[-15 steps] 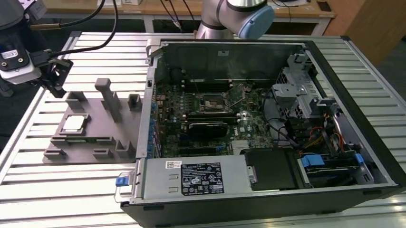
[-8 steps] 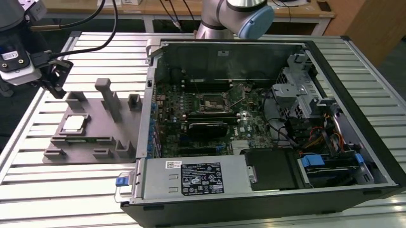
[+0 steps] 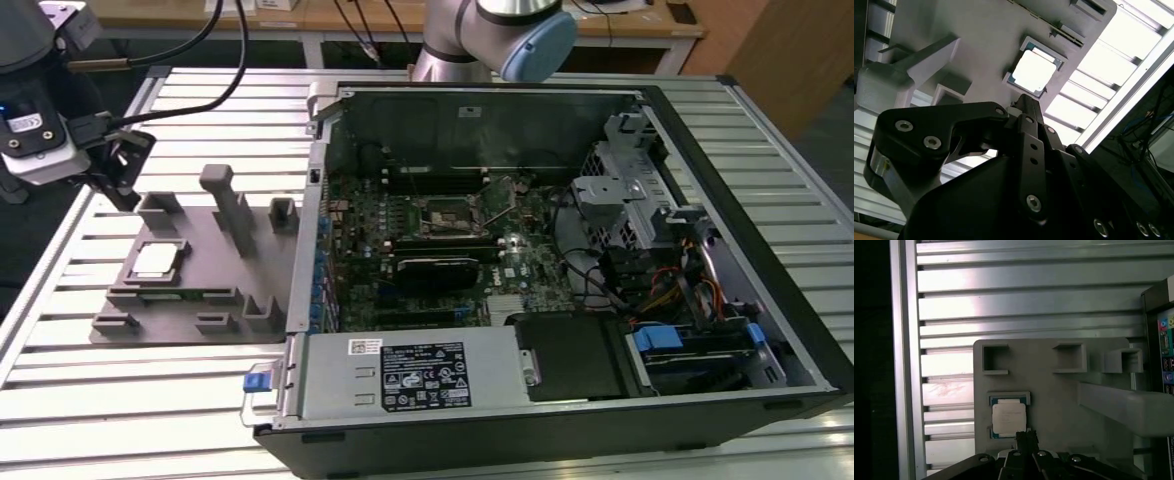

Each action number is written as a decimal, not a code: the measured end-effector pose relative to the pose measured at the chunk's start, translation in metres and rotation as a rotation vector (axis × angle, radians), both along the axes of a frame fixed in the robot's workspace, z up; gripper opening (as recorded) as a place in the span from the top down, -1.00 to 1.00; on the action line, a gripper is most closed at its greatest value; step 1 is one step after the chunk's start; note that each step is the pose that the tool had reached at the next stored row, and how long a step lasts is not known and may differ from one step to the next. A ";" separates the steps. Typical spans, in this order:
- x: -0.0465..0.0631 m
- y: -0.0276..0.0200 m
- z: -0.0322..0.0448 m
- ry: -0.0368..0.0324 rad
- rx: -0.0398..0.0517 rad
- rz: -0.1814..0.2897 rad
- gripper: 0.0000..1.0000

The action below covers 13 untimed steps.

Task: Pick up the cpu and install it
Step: 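Pick up the cpu and move it towards the insertion slot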

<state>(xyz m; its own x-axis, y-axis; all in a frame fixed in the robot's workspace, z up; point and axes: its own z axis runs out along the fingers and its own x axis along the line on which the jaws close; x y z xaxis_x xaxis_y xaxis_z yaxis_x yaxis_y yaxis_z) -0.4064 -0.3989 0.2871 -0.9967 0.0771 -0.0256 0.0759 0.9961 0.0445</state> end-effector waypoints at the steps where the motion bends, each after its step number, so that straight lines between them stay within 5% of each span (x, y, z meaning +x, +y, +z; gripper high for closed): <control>1: 0.000 0.0000 -0.0008 -0.0001 0.0000 0.000 0.79; 13: -0.007 0.0000 -0.0107 -0.0001 0.0000 0.000 0.79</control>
<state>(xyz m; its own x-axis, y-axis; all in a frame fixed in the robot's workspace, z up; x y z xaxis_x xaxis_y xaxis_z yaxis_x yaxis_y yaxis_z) -0.4129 -0.3989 0.2764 -0.9967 0.0771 -0.0257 0.0760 0.9961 0.0445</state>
